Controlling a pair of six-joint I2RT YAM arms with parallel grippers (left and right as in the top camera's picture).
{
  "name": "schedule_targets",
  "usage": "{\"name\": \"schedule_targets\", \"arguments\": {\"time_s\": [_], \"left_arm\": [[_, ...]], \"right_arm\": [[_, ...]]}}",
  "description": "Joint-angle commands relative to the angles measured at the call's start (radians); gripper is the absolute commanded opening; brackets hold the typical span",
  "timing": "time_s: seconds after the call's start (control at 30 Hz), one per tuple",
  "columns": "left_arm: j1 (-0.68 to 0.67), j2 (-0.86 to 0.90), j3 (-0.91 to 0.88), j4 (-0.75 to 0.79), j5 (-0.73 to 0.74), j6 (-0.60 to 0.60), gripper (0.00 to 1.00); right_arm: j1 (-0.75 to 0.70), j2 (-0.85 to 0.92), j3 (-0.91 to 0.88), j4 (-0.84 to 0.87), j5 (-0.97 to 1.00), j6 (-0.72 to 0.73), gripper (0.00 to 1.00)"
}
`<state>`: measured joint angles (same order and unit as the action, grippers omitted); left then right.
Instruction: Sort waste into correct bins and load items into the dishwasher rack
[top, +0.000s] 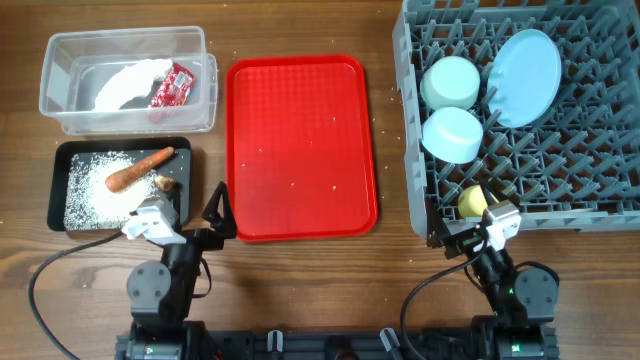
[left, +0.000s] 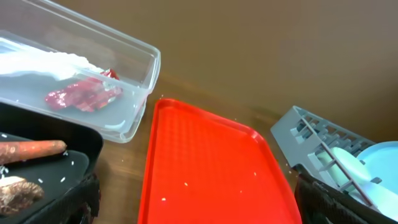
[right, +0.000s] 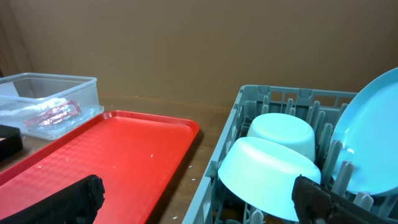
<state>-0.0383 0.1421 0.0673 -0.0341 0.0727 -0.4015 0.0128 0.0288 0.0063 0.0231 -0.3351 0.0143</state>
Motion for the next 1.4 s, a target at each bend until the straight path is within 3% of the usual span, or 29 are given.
{"name": "schedule_targets", "arguments": {"time_s": [0.0,0.23,1.37], "left_arm": [[-0.003,-0.048,-0.062,0.022,-0.042,0.001,1.00],[-0.004,-0.139,-0.061,-0.041,-0.047,0.005,1.00],[-0.004,-0.135,-0.061,-0.041,-0.047,0.005,1.00]], "right_arm": [[0.006,-0.005,-0.001,0.005,0.007,0.012,1.00],[0.006,-0.005,-0.001,0.005,0.007,0.012,1.00],[0.006,-0.005,-0.001,0.005,0.007,0.012,1.00]]}}
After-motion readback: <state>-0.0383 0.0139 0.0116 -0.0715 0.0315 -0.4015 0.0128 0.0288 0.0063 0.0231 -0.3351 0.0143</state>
